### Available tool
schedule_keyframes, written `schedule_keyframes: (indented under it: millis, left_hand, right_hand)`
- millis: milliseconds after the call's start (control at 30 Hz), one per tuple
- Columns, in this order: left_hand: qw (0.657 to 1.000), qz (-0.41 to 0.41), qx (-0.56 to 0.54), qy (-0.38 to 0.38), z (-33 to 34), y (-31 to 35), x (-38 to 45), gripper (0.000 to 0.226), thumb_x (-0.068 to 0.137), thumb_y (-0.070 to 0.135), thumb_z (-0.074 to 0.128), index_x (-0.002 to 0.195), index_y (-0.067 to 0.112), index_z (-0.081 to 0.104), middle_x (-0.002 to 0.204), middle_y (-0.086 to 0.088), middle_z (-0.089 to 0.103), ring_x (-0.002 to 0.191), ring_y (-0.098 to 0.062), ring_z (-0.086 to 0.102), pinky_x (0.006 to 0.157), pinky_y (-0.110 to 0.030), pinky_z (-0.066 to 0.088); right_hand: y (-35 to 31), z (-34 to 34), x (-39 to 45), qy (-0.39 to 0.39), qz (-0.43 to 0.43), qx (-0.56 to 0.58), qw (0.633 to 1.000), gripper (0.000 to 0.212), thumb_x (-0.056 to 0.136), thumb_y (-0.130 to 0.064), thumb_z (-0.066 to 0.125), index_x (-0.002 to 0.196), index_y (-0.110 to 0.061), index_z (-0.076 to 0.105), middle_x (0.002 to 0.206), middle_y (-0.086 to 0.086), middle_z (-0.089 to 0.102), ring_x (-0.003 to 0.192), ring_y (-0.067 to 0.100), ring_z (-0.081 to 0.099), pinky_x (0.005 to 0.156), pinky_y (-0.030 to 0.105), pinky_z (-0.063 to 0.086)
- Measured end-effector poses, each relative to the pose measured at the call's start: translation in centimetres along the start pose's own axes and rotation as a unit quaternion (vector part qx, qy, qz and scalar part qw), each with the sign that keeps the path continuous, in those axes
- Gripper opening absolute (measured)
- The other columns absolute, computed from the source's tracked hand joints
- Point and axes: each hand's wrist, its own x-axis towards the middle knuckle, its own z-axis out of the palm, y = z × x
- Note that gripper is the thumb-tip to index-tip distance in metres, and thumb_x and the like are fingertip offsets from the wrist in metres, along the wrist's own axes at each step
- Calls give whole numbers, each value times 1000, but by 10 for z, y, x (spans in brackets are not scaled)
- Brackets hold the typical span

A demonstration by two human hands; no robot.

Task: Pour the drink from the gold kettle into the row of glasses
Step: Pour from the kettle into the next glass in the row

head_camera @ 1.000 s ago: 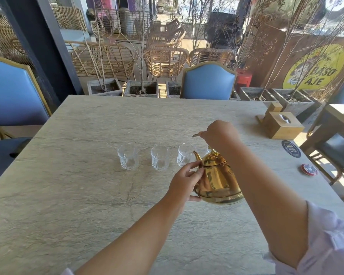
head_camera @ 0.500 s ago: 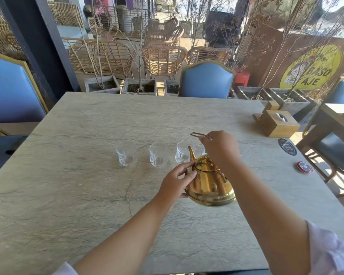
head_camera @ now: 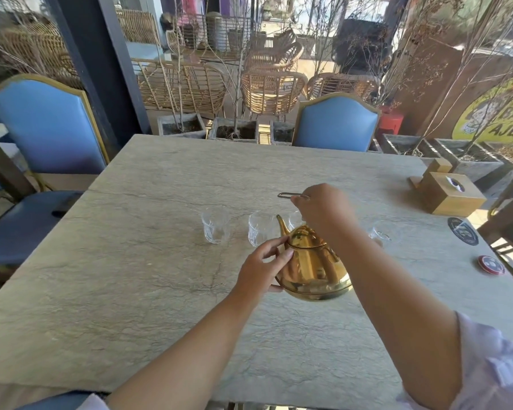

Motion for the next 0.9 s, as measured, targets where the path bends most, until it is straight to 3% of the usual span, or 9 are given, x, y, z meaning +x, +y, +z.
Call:
schedule_keyframes:
  millis: [167, 233, 367, 700, 900]
  left_hand:
    - [999, -29, -24, 15, -4, 4, -3, 20, 94, 34, 68, 107, 49, 65, 125, 0, 71, 112, -21, 71, 77, -48, 65]
    - [999, -36, -35, 17, -4, 6, -4, 19, 95, 33, 68, 104, 49, 66, 122, -1, 72, 110, -21, 71, 77, -49, 65]
    - [998, -46, -46, 22, -4, 8, -4, 18, 95, 34, 67, 109, 45, 67, 121, -3, 73, 110, -25, 70, 78, -51, 65]
    - [997, -53, -52, 23, 0, 6, -5, 29, 94, 37, 67, 123, 38, 66, 122, -5, 72, 114, -29, 69, 76, -52, 65]
    - [997, -53, -57, 27, 1, 4, -7, 21, 94, 37, 68, 113, 45, 68, 119, -4, 73, 111, -29, 71, 70, -46, 66]
  right_hand:
    - [-18, 6, 17, -32, 8, -34, 999, 40, 94, -41, 54, 87, -5, 69, 81, 7, 71, 67, 22, 60, 42, 22, 32]
    - [-24, 6, 22, -51, 4, -73, 996, 42, 95, -43, 54, 84, -5, 67, 73, 3, 65, 59, 19, 56, 40, 22, 30]
    - [-31, 7, 29, -54, 9, -112, 992, 51, 96, -45, 53, 59, -10, 47, 59, 0, 49, 48, 14, 44, 39, 24, 29]
    - [-31, 5, 27, -60, 1, -130, 990, 52, 97, -42, 52, 59, -10, 39, 58, 1, 44, 47, 13, 41, 39, 24, 28]
    - [-31, 4, 26, -61, -3, -142, 988, 53, 98, -41, 51, 58, -9, 38, 58, 0, 42, 47, 13, 39, 39, 23, 27]
